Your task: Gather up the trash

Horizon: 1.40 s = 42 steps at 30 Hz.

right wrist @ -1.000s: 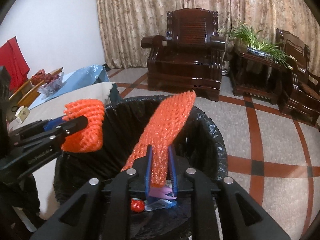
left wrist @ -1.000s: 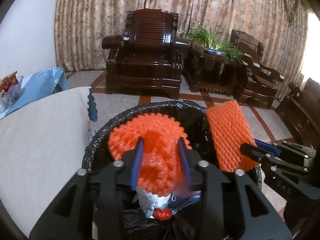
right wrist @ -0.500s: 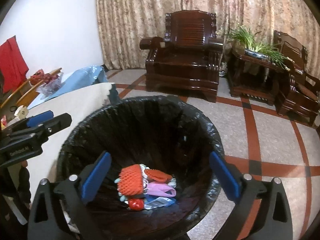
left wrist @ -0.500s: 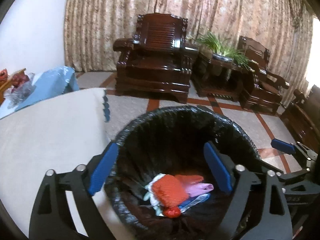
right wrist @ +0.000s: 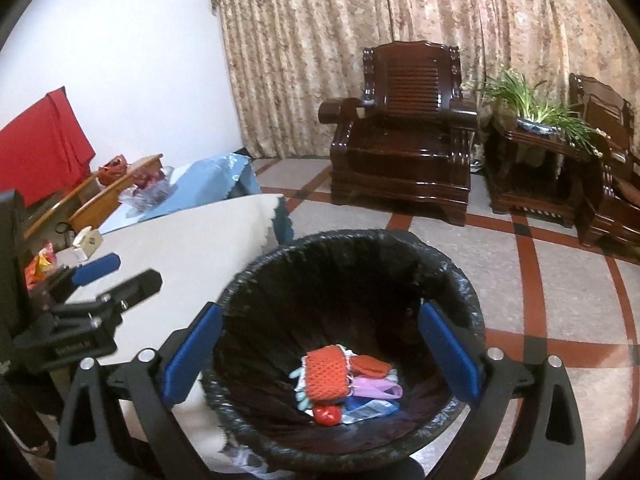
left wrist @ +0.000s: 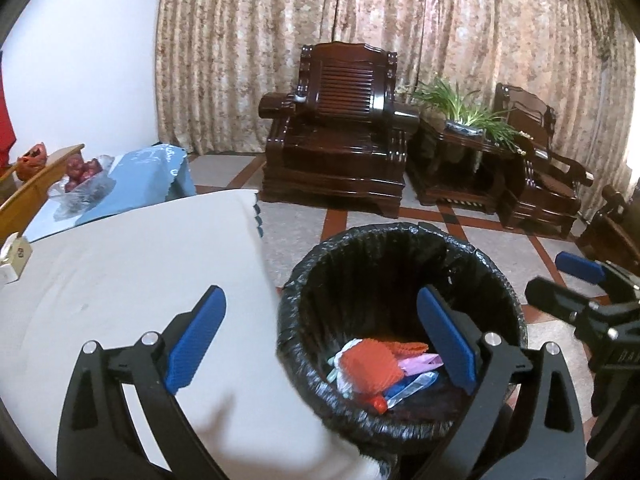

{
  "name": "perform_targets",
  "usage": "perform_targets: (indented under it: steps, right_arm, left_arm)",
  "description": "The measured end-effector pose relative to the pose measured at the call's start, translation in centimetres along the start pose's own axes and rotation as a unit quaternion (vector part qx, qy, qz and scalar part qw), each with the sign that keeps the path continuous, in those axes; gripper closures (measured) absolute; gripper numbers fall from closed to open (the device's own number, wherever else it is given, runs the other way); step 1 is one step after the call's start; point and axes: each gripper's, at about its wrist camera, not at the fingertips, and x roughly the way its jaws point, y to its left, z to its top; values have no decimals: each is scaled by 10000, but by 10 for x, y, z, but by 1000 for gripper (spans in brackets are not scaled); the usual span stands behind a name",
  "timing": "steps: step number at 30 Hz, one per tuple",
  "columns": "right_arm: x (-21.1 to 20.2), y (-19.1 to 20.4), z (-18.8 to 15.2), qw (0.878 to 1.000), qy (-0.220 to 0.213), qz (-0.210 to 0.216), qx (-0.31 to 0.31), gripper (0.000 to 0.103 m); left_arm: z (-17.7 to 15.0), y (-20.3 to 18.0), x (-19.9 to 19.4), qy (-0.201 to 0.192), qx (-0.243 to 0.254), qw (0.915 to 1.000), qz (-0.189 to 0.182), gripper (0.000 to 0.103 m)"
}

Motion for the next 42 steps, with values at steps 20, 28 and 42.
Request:
perform_targets:
  steps: [20, 28, 42]
  right_arm:
    - [-52, 49, 19, 9992, -201, 225, -270, 6]
    - [-60, 59, 23, 9983, -342, 230, -400, 6]
    - [-62, 71, 27, 9972, -424, 268, -553, 6]
  left_arm:
    - [14, 13, -88, -408, -147, 9985, 325, 8]
    - [16, 16, -99, -479, -165, 9981, 362, 8]
    - [17, 20, -106, -574, -190, 9973, 419, 8]
